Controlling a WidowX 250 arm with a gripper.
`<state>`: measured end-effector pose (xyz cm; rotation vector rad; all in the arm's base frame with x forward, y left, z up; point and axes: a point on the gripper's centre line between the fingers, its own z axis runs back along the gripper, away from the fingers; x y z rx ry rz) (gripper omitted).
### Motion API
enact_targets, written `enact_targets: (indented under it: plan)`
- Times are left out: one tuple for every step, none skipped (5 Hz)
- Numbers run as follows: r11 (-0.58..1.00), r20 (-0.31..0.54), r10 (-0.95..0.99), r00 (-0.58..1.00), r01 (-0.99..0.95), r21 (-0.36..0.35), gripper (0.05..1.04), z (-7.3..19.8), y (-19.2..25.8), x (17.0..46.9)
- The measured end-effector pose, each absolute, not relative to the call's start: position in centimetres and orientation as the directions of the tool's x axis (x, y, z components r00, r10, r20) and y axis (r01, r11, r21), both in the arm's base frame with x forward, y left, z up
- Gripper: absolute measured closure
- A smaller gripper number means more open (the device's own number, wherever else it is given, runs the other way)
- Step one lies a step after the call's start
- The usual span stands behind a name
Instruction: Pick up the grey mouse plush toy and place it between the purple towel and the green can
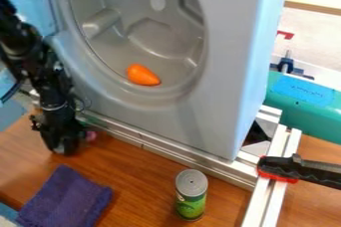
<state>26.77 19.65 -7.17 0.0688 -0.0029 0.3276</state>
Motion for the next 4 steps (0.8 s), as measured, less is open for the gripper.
enact_targets:
  plan:
    - [0.952,0.045,0.298,0.953,-0.293,-0.089,0.775,-6.0,17.8,24.8]
    - [0.948,0.281,0.304,0.91,-0.26,-0.183,0.889,-0.3,16.2,24.4]
    - [0.963,0.321,0.263,0.91,-0.227,-0.144,0.948,2.0,14.3,21.6]
    - [0.979,0.234,0.159,0.959,-0.124,-0.159,0.973,2.1,11.3,18.1]
